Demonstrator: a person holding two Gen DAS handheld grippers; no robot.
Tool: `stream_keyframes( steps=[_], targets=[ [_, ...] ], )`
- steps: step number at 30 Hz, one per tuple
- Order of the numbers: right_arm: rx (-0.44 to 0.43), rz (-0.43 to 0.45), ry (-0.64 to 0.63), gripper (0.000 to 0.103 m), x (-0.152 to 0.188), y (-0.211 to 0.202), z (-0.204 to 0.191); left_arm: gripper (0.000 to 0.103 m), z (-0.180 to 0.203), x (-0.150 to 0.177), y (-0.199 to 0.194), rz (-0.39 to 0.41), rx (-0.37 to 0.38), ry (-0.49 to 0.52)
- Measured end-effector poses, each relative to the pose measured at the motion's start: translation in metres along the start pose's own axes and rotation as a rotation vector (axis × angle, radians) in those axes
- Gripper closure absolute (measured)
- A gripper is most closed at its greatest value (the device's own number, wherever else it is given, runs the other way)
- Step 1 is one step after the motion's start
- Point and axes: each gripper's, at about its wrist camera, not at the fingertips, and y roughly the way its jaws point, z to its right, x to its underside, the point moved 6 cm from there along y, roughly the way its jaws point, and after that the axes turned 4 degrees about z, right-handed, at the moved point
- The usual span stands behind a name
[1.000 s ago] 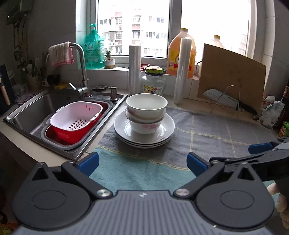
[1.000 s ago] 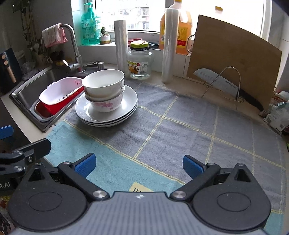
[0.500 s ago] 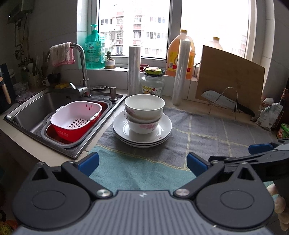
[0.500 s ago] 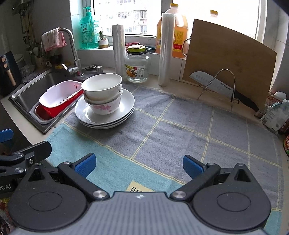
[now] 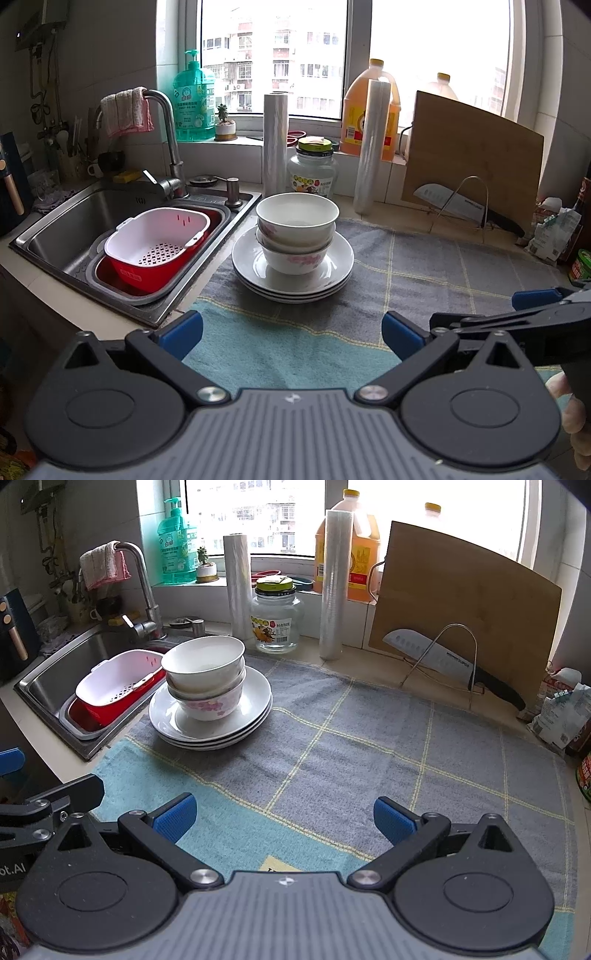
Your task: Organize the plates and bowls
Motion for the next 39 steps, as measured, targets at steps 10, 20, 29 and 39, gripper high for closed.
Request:
stream_keyframes(
  steps=[10,20,29,39],
  targets=[
    [0.004,0.0,0.002,0.0,-0.0011,0.0009,0.0009,0.001,-0.0004,-0.0013,0.0009,-0.001,-0.006,0.001],
    [0.009,0.004,0.001,0.0,-0.0041,0.0005,0.0028,0.001,0.0006,-0.0034,0.0017,0.0,-0.008,0.005],
    [0.012,0.002,0.001,0.0,-0.0055,0.0006,0.0043,0.001,0.0004,-0.0039,0.0021,0.0,-0.007,0.006],
    [0.014,0.001,0.005,0.0,-0.0077,0.0015,0.0079,0.001,0.0023,-0.0061,0.0027,0.001,-0.011,0.012]
  ],
)
